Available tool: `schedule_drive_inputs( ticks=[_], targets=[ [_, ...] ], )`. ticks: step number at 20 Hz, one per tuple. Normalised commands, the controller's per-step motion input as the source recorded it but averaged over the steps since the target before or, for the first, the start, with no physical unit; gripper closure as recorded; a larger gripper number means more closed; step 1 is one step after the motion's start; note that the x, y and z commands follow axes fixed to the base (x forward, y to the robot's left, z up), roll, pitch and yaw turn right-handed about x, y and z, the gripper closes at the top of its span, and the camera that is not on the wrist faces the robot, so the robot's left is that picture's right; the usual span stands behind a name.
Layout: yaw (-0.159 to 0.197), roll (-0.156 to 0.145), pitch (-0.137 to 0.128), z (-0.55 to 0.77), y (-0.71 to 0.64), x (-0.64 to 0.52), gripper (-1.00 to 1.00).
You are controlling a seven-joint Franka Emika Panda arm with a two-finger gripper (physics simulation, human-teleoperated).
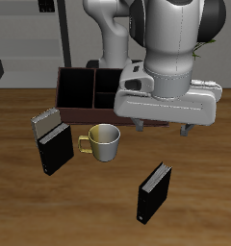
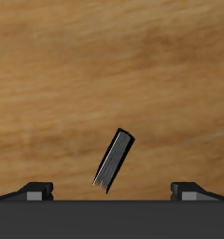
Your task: Place the red mug into the back desk caddy's right compartment and place the left black book into the back desk caddy's back compartment and place the right black book into the back desk caddy's front compartment
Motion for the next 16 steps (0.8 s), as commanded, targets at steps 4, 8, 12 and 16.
schedule_drive_inputs(
  ticks=[4,8,12,16],
  targets=[
    [-0.087,-0.031,0.027,-0.44,-0.09,0.13,-1.0],
    [-0.066,0.004,-0.013,-0.26,-0.03,-0.05,-1.0],
    [-0.064,0.01,0.004,-0.21,-0.18,0.03,-1.0],
    [-0.116,-0.073,-0.009,-0.27,-0.42,0.11,-1.0]
  ],
)
